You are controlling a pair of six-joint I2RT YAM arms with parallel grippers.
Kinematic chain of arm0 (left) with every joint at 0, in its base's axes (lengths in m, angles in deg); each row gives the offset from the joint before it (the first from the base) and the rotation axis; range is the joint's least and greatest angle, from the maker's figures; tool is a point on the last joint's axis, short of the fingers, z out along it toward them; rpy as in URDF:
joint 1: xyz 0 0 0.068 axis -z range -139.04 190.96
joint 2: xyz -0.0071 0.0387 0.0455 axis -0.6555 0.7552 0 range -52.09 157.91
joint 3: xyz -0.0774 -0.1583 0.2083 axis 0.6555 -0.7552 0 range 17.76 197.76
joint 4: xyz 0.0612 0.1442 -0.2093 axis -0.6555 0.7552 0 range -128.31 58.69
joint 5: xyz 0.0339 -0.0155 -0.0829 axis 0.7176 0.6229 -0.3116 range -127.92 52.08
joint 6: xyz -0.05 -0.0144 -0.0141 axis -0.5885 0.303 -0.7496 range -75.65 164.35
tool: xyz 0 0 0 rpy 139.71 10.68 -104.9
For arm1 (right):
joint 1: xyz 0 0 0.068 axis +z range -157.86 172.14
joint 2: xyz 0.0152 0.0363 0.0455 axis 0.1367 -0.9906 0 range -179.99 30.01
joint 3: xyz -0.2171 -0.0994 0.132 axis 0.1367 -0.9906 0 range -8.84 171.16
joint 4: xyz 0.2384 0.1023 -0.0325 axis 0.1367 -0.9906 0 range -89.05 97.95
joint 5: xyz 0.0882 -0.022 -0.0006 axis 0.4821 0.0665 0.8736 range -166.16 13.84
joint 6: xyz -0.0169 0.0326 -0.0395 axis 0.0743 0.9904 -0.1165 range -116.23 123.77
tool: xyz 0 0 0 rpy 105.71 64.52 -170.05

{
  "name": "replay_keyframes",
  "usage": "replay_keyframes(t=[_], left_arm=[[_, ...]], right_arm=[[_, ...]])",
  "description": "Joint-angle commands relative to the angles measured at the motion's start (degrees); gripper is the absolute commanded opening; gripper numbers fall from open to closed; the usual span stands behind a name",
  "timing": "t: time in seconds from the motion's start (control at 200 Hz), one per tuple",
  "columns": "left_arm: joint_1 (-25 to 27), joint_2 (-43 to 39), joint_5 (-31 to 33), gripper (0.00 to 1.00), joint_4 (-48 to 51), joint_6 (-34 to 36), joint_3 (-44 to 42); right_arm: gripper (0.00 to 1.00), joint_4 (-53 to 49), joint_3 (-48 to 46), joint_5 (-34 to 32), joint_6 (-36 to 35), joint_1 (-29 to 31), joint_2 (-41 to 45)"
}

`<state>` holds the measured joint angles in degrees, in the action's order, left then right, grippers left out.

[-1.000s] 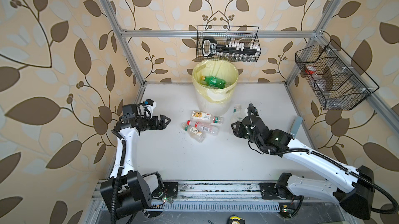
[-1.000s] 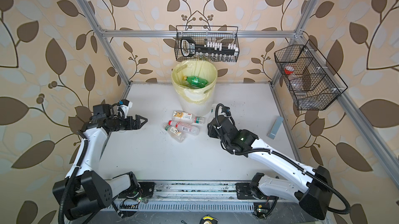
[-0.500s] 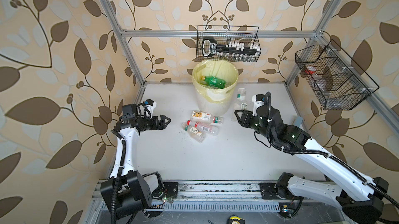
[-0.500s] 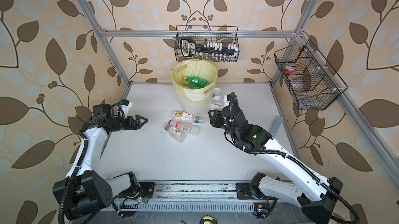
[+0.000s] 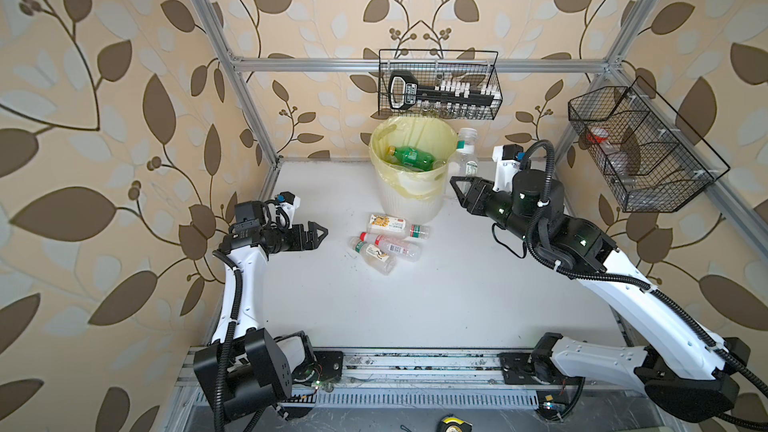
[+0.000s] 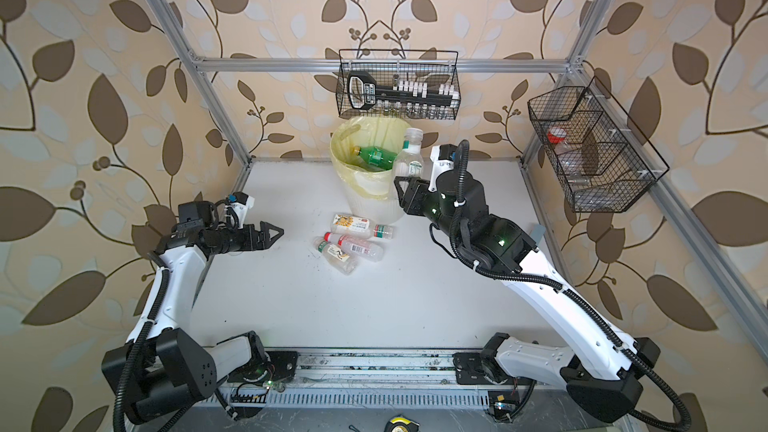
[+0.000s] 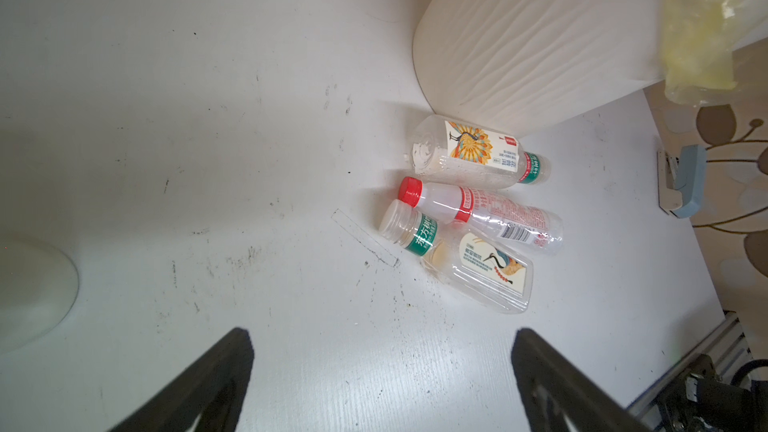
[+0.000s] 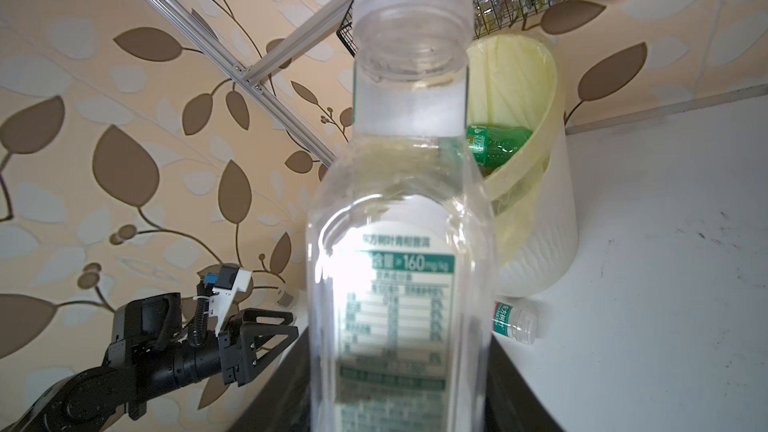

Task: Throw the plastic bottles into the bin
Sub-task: 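Lift the clear bottle with the right gripper and carry it toward the bin, then open the right gripper over the bin to drop the clear bottle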

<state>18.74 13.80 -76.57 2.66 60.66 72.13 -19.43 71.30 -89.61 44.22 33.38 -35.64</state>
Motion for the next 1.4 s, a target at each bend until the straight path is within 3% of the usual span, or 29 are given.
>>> replay_keyframes(t=[0.0, 0.43, 0.565, 0.755, 0.845, 0.86, 0.91, 0.945, 1.05, 1.395], left_arm=[[-0.6, 0.0, -1.9, 0.99, 0.9, 0.7, 1.5], [-0.9, 0.3, -3.0, 0.99, 0.6, 1.3, 0.8], [-1.0, -0.3, -3.1, 0.99, 0.3, 1.3, 0.6], [-1.0, -0.2, -2.9, 0.99, 0.3, 1.2, 0.6], [-1.0, -0.2, -3.0, 0.99, 0.3, 1.1, 0.7], [-1.0, -0.3, -2.9, 0.99, 0.2, 1.1, 0.7], [-1.1, -0.3, -3.0, 0.99, 0.3, 1.1, 0.7], [-1.1, -0.4, -3.0, 0.99, 0.4, 1.0, 0.7], [-1.1, -0.5, -2.9, 0.99, 0.3, 1.0, 0.7], [-1.1, -0.1, -3.5, 0.99, 0.3, 1.3, 0.6]], right_arm=[[0.46, -0.6, -0.4, 0.1, -1.0, -0.1, 0.9], [0.45, 6.7, -8.6, 0.1, 2.2, -0.2, 4.6], [0.45, 7.5, -3.0, 1.7, 0.2, -0.6, -0.6], [0.47, 8.7, 13.5, 3.1, -2.4, -5.6, -16.6], [0.59, 2.6, 26.7, 8.4, -0.7, -9.7, -27.6], [0.64, 1.4, 28.7, 9.1, -0.6, -10.0, -28.9], [0.98, -1.3, 33.3, 9.4, -0.9, -9.9, -31.5], [1.00, -1.4, 34.2, 8.0, -1.9, -9.0, -31.6], [1.00, 1.2, 30.7, 4.3, -4.5, -5.7, -27.9], [1.00, 10.0, 4.6, 6.2, -1.9, -4.9, -7.6]])
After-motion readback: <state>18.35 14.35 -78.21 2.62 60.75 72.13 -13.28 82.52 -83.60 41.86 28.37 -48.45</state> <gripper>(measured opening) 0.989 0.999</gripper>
